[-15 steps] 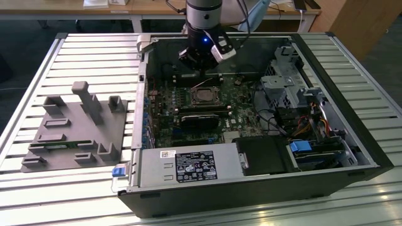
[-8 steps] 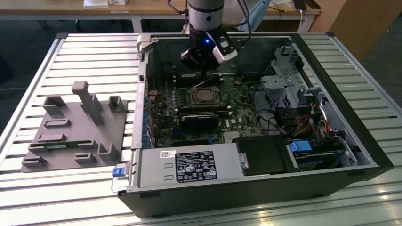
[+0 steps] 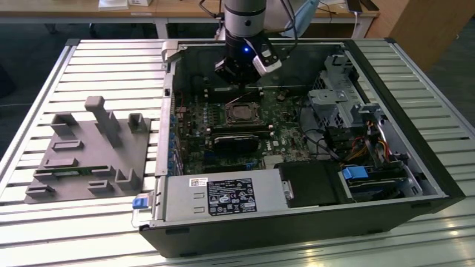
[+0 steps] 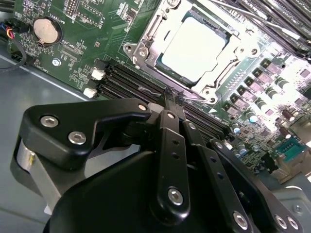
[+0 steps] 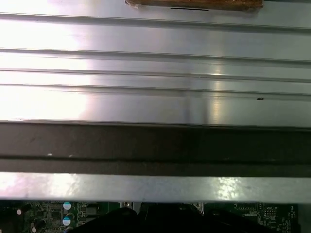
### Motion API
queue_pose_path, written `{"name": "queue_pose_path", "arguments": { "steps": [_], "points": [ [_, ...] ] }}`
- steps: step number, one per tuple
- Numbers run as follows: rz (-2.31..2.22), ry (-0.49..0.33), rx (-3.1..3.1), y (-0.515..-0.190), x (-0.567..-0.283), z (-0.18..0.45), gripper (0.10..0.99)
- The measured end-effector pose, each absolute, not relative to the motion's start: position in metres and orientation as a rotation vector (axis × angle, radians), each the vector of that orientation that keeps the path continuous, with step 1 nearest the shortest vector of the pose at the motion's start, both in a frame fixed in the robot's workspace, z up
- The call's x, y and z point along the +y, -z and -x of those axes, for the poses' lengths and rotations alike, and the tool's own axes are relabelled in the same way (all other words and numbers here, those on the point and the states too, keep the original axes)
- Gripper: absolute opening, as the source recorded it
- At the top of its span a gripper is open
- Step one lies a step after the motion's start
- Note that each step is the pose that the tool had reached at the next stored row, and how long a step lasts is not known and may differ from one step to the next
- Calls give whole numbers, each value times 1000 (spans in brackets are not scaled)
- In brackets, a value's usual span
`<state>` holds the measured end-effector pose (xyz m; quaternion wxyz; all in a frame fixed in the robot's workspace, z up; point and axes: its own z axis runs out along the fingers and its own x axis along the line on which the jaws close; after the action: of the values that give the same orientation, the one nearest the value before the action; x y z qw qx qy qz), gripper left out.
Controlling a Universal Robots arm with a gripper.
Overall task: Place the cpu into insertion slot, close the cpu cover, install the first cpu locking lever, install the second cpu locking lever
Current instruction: 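Install the first cpu locking lever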
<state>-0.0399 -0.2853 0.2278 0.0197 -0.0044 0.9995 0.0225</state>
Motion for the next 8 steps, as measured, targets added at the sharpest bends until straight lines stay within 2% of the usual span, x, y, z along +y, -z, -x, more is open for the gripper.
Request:
{"name": "queue_pose_path", "arguments": {
  "steps": [8],
  "points": [
    [14, -69, 3101, -225, -284, 37, 106]
  ]
}}
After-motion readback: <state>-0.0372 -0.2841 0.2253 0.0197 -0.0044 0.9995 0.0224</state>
